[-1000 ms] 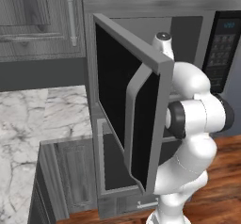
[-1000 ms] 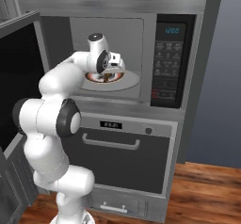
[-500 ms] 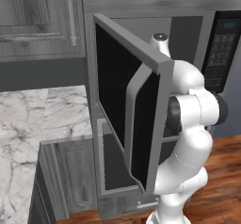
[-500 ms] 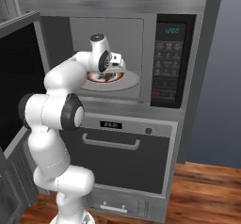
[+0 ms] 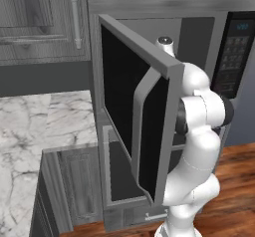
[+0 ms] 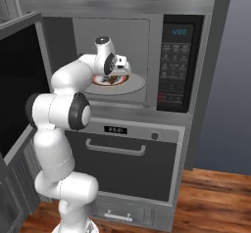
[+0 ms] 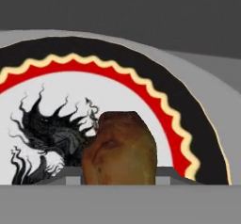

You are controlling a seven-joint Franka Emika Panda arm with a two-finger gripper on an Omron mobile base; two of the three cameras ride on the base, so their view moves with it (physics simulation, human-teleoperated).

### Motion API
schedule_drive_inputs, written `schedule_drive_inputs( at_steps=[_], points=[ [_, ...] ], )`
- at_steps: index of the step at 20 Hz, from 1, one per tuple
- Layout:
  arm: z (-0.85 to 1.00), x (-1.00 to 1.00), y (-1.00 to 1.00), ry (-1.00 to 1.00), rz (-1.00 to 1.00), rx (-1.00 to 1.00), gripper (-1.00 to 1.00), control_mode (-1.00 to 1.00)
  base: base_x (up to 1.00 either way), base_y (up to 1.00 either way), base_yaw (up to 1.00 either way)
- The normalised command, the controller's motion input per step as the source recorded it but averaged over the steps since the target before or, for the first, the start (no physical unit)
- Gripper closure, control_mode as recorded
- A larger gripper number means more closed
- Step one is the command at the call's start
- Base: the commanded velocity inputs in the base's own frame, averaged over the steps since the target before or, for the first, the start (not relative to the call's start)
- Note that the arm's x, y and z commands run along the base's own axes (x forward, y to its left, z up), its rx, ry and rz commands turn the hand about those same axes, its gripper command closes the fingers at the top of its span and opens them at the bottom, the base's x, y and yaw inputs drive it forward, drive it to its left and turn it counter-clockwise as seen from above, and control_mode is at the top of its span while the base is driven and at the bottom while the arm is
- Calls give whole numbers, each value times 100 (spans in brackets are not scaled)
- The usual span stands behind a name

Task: Transport the chicken drumstick from the fridge to the microwave and turn on the microwave.

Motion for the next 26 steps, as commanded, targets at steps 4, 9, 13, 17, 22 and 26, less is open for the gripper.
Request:
schedule_drive_inputs(
  at_steps=[4, 9, 13, 17, 22, 26],
  points=[
    [-8, 24, 4, 0, 0, 0, 100, -100, 0, 0, 0],
    [-6, 26, 2, 0, 0, 0, 100, -100, 0, 0, 0],
    [-9, 14, 1, 2, 0, 0, 100, -100, 0, 0, 0],
    [-22, 4, 6, 5, 0, 0, 100, -100, 0, 0, 0],
    [-18, 5, 7, 2, 0, 0, -100, -100, 0, 0, 0],
    [-8, -3, 0, 3, 0, 0, -100, -100, 0, 0, 0]
  ],
)
